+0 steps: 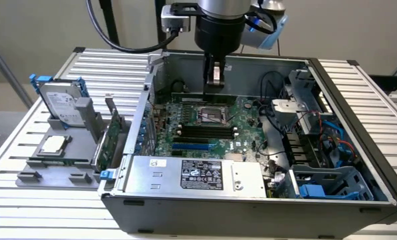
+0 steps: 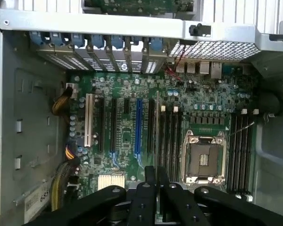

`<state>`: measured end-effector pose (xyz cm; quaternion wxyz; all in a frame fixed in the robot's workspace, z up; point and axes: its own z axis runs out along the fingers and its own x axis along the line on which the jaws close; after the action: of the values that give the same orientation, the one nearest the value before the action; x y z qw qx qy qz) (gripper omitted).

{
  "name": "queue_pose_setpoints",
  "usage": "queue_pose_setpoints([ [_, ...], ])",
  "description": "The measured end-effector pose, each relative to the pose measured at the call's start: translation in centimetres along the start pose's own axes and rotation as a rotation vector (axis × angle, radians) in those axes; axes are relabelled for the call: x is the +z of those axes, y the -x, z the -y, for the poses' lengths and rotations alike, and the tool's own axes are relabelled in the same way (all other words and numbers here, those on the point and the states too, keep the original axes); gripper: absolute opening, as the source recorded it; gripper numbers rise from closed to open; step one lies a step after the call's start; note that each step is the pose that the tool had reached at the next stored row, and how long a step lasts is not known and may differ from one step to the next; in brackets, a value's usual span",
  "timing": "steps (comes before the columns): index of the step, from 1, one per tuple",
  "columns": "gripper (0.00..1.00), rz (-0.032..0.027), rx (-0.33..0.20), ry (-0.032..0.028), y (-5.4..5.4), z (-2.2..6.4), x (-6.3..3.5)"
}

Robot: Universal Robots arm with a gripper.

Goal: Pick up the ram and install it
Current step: 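Pick up the ram and move it above insertion slot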

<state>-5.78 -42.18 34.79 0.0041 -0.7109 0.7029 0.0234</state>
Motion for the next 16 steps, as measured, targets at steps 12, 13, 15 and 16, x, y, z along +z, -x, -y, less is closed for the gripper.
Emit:
queue_pose_setpoints([
  [12, 0.0, 0.0004, 0.011, -0.0004, 1.1, 1.56, 1.34],
  [13, 0.0, 0.0004, 0.011, -0.0004, 1.1, 1.56, 1.34],
  [15, 0.0, 0.0004, 0.011, -0.0004, 1.1, 1.56, 1.34],
  [16, 0.0, 0.0004, 0.011, -0.0004, 1.1, 1.56, 1.34],
])
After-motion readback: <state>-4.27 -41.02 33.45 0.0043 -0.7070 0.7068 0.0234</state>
